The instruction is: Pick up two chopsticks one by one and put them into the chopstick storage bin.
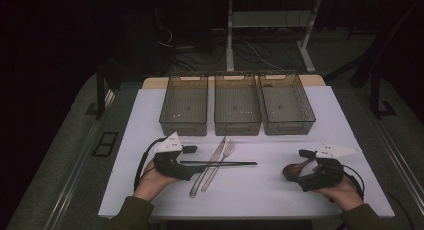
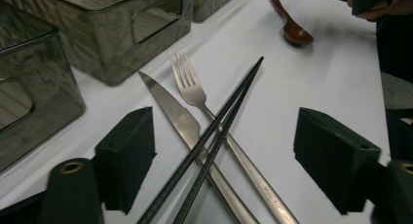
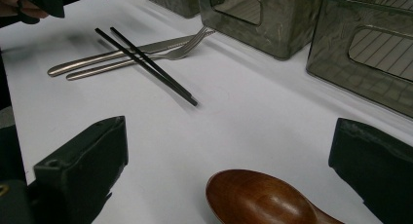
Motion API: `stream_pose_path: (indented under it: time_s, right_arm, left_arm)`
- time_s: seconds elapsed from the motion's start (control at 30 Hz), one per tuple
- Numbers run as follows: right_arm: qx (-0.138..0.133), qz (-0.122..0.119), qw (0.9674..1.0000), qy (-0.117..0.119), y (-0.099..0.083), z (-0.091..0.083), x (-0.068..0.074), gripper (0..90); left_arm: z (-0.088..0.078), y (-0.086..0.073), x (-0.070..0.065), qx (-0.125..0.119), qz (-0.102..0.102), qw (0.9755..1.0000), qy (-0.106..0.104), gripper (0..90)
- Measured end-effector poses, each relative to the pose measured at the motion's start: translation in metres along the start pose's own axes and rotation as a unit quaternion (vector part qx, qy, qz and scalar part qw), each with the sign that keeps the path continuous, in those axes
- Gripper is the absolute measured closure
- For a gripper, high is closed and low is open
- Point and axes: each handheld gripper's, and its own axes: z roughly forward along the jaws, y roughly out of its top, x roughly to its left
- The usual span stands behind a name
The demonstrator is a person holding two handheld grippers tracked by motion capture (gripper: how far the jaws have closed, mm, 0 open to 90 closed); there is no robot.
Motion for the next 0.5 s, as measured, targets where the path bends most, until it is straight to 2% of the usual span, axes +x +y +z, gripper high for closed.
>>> stream_pose_path:
  time_s: [0.17, 0.23, 0.27, 0.3, 0.5]
  right_arm:
    - [0.0, 0.001, 1.0, 0.0, 0.0, 0.0, 0.0, 0.2]
    - [0.001, 0.0, 1.0, 0.0, 0.0, 0.0, 0.0, 0.2]
    - [0.001, 0.0, 1.0, 0.0, 0.0, 0.0, 0.0, 0.2]
    - [0.001, 0.0, 1.0, 0.0, -0.001, 0.0, -0.001, 0.3]
    - [0.0, 0.004, 1.0, 0.001, 0.0, 0.0, -0.002, 0.3]
  left_arm:
    - [0.006, 0.004, 0.003, 0.011, 0.014, 0.9998, -0.013, 40.2]
    - [0.007, 0.004, 0.004, 0.014, 0.012, 0.9997, -0.017, 47.6]
    - [0.007, 0.003, 0.006, 0.016, 0.011, 0.9996, -0.018, 47.6]
    - [0.007, 0.002, 0.007, 0.021, 0.014, 0.9995, -0.018, 55.2]
    - [0.007, -0.002, 0.013, 0.044, 0.007, 0.999, -0.002, 75.8]
